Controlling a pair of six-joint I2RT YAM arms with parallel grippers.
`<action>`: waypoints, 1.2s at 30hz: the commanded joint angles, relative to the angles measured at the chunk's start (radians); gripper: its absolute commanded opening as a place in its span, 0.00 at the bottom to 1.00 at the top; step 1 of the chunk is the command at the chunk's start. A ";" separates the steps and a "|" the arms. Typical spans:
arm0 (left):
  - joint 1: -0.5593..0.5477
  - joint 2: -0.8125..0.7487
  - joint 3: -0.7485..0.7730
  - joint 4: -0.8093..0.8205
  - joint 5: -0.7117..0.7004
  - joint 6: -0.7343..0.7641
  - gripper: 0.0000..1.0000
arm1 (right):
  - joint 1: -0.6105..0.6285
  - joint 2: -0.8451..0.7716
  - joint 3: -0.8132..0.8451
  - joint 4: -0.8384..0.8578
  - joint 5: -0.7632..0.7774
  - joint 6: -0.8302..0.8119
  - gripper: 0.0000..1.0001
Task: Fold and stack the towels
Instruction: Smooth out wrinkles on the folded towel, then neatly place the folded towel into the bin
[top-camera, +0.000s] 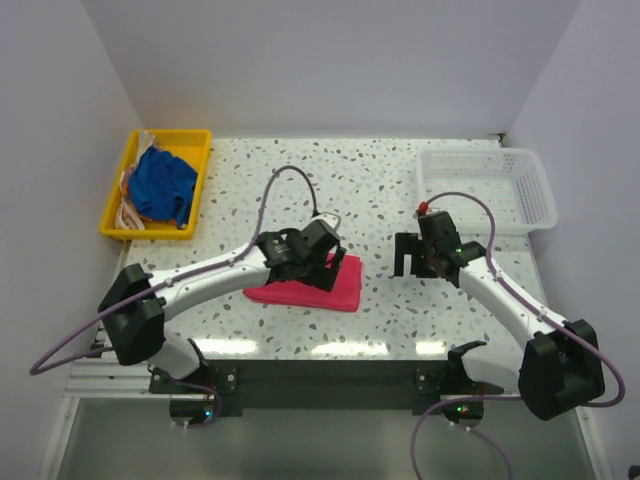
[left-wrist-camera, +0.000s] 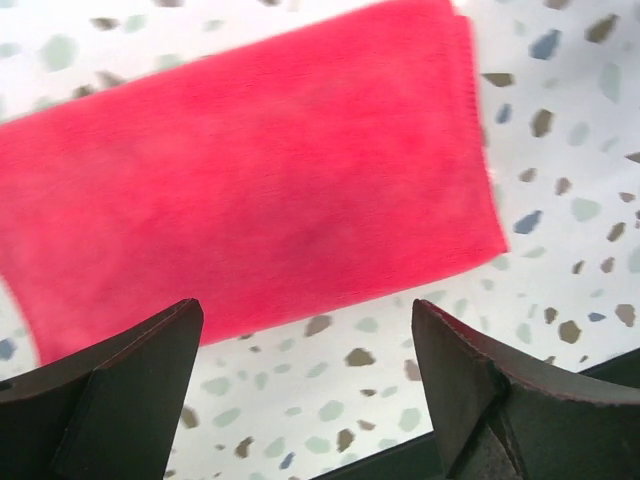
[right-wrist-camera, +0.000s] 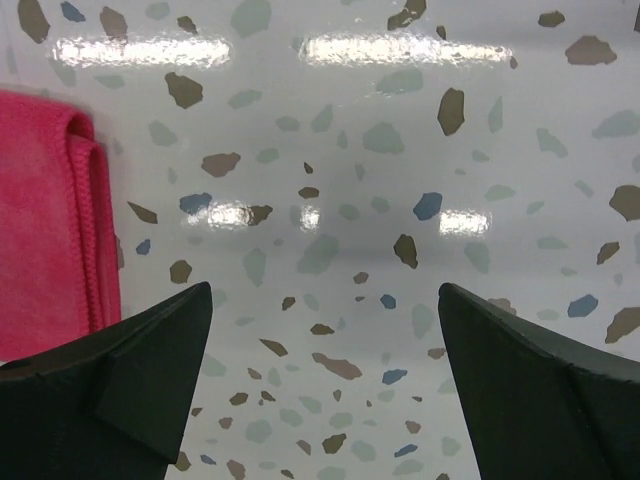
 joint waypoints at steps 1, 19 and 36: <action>-0.098 0.129 0.095 0.028 -0.021 -0.004 0.88 | -0.017 -0.025 -0.007 -0.022 0.018 0.043 0.99; -0.283 0.516 0.370 -0.023 -0.104 0.066 0.60 | -0.041 -0.031 -0.069 0.029 -0.062 0.069 0.99; -0.301 0.617 0.283 -0.062 -0.192 -0.001 0.29 | -0.043 -0.059 -0.091 0.061 -0.105 0.098 0.99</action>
